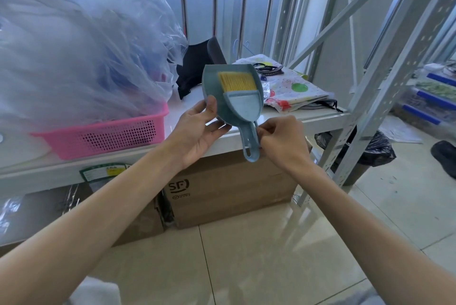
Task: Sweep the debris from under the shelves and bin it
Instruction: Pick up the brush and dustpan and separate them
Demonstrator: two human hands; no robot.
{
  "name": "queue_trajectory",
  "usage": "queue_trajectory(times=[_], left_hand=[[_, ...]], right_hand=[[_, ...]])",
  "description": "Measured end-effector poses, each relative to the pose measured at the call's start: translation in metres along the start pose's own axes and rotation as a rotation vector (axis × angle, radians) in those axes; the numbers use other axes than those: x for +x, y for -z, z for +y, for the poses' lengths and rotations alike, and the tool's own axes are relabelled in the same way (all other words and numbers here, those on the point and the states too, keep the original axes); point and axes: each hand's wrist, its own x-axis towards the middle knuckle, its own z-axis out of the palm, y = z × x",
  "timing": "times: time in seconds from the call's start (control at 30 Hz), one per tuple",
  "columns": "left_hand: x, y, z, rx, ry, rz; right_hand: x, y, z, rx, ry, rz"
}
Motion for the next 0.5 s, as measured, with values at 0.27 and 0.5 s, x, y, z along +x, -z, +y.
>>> queue_trajectory(times=[0.27, 0.5], left_hand=[[0.008, 0.002, 0.000, -0.185, 0.058, 0.214], [0.007, -0.002, 0.001, -0.403, 0.120, 0.302]], right_hand=[[0.008, 0.019, 0.002, 0.335, -0.228, 0.097], [0.012, 0.028, 0.008, 0.514, -0.373, 0.153]])
